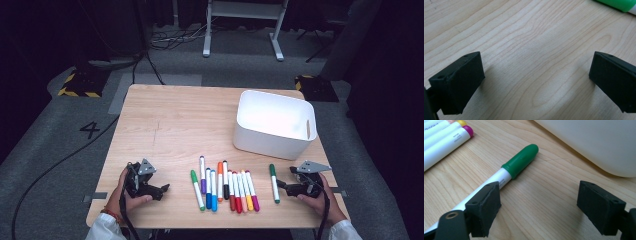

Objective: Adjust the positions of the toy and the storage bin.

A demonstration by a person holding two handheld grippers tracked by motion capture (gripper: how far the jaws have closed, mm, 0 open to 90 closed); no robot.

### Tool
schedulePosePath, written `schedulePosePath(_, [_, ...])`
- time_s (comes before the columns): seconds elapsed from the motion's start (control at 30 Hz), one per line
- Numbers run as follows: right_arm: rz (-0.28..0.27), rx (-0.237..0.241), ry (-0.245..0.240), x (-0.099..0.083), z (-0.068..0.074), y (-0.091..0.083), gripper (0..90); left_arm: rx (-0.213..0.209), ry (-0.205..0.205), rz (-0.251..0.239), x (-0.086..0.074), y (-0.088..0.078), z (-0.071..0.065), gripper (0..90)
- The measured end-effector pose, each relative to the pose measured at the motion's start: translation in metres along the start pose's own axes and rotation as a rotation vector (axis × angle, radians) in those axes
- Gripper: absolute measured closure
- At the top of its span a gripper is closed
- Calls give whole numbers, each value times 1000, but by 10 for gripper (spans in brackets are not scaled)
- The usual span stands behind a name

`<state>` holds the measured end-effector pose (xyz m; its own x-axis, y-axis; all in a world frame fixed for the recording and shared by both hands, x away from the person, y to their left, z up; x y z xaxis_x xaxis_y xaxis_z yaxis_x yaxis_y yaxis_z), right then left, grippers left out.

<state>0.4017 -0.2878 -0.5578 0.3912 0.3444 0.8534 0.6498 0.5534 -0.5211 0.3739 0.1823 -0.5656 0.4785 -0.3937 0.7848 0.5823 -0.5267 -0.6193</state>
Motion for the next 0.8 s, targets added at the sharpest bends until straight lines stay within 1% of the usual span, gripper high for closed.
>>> schedulePosePath(0.07, [1,0,-1,0,0,0,191,4,-3,0,0,0,-1,0])
schedulePosePath(0.1, [2,2,0,0,2,0,190,-2,2,0,1,1,-5,0])
schedulePosePath(0.13, [2,2,0,0,2,0,190,-2,2,0,1,1,-5,0])
schedulePosePath(0.17, [2,6,-4,0,3,0,190,-8,1,1,1,2,-8,0])
schedulePosePath(0.2, [5,6,-3,0,4,0,189,-21,14,0,2,3,-13,0])
schedulePosePath(0.23, [5,6,-3,0,4,0,189,-21,14,0,2,3,-13,0])
schedulePosePath(0.3, [10,7,-4,0,6,0,188,-35,25,2,4,6,-20,0])
schedulePosePath(0.37, [8,14,-10,0,9,0,188,-37,26,2,7,10,-25,0])
schedulePosePath(0.4, [8,19,-14,0,10,0,187,-32,25,1,9,13,-27,0])
schedulePosePath(0.43, [9,35,-25,1,13,1,179,-33,25,1,11,15,-30,0])
schedulePosePath(0.47, [10,38,-25,1,15,1,174,-38,32,2,14,19,-35,0])
schedulePosePath(0.5, [8,42,-28,1,15,2,170,-43,31,4,16,22,-38,0])
schedulePosePath(0.53, [9,45,-31,1,16,2,169,-49,40,3,18,24,-40,0])
schedulePosePath(0.57, [8,52,-34,2,18,3,170,-55,38,4,20,27,-42,0])
schedulePosePath(0.6, [8,52,-34,2,18,3,170,-55,38,4,20,27,-42,0])
schedulePosePath(0.63, [7,51,-34,2,19,3,170,-57,44,3,24,32,-45,0])
schedulePosePath(0.67, [7,51,-34,2,19,3,170,-57,44,3,24,32,-45,0])
schedulePosePath(0.7, [7,57,-39,2,21,3,170,-70,50,5,28,37,-51,0])
schedulePosePath(0.77, [5,59,-41,2,22,3,170,-75,56,4,30,40,-53,0])
schedulePosePath(0.8, [0,65,-60,2,26,4,169,-86,65,5,33,44,-58,0])
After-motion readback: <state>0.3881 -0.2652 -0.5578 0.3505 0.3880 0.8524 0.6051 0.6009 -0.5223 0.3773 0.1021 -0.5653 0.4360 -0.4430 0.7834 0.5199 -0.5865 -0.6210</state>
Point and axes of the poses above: each handheld gripper's, and its own axes: y roughly forward along the jaws, x roughly out of its top, z roughly to its left, the point moved 8 cm from there along y, roughly forward along the jaws, and after that the axes turned 11 degrees about -z, right-handed, at the moved point
